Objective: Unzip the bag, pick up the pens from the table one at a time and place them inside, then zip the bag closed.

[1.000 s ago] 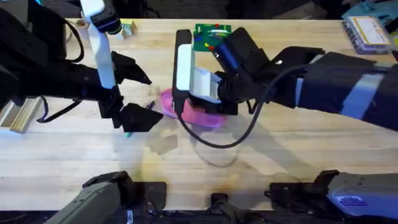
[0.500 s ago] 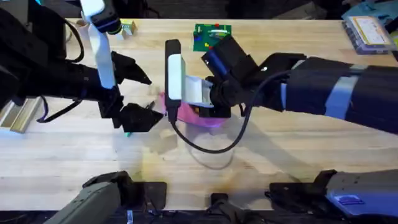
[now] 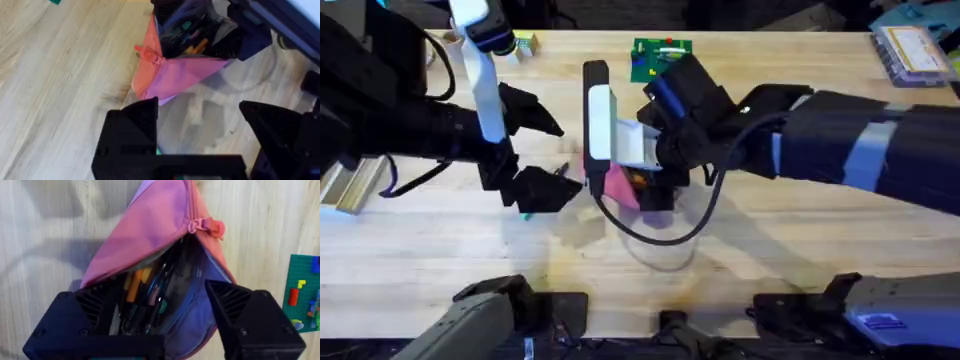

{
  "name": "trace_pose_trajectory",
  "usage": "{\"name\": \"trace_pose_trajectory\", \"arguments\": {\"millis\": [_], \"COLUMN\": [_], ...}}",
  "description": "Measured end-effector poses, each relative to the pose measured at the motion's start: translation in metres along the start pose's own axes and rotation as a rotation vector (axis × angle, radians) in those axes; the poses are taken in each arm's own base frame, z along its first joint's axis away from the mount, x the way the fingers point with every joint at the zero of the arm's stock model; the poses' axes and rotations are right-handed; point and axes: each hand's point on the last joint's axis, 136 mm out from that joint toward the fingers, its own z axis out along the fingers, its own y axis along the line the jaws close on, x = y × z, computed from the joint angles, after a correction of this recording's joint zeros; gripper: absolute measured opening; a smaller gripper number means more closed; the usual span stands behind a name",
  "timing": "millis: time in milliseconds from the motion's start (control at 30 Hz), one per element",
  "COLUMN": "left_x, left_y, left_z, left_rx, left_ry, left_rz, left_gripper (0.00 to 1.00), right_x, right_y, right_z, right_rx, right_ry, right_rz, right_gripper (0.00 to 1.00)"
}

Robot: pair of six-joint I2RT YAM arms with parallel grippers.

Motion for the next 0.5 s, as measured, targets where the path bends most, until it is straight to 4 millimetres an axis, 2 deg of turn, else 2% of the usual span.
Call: {"name": "trace_pose_trajectory", "arguments": {"millis": [267, 500], "left_x": [0.000, 0.000], "left_y": [0.000, 0.000], "left_z": [0.000, 0.000], "left_rx": [0.000, 0.000], "left_ry": [0.000, 0.001], "left_rz": [0.000, 0.000], "left_gripper": [0.993, 0.993], "right_x": [-0.001, -0.011], "right_y": [0.000, -0.005], "right_z": [-0.004, -0.037], "right_rx": [0.002, 0.045], "right_ry": [-0.002, -0.050], "right_rz": [0.033, 0.102], "right_gripper": [0.998, 0.998]}}
